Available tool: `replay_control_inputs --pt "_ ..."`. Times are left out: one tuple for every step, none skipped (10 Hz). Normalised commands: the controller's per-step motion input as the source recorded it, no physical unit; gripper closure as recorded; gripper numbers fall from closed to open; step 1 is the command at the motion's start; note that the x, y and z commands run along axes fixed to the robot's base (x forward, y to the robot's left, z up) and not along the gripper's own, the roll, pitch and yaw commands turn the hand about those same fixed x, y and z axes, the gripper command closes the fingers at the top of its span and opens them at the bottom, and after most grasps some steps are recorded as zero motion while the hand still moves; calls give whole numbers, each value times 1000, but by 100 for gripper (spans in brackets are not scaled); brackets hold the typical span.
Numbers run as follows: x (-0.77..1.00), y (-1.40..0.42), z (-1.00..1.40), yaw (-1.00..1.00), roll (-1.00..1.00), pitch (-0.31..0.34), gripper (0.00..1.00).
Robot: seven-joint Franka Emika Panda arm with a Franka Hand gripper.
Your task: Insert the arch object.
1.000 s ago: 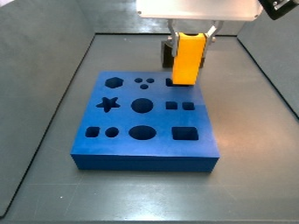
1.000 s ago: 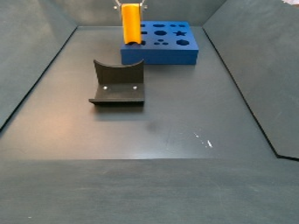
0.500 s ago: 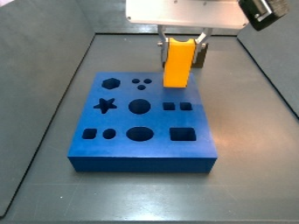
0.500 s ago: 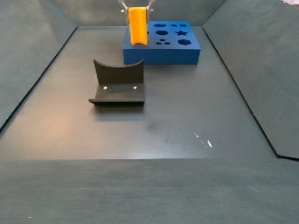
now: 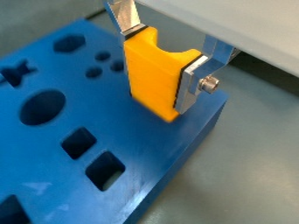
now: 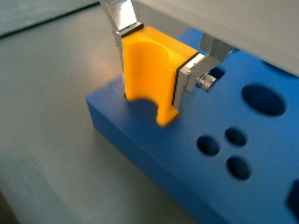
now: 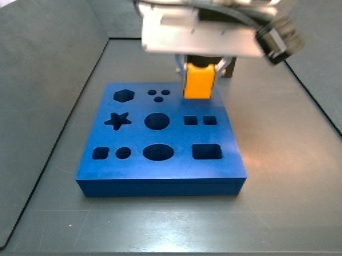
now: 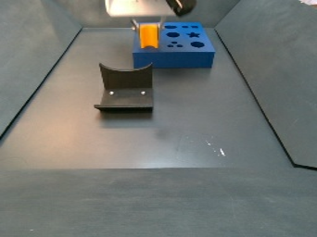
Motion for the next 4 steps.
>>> replay_control_inputs --pt "-46 0 -320 0 -149 -236 100" --pt "-71 0 -251 3 -21 -213 100" --pt "-77 0 -6 0 0 -91 100" --pt "0 0 0 0 0 0 100"
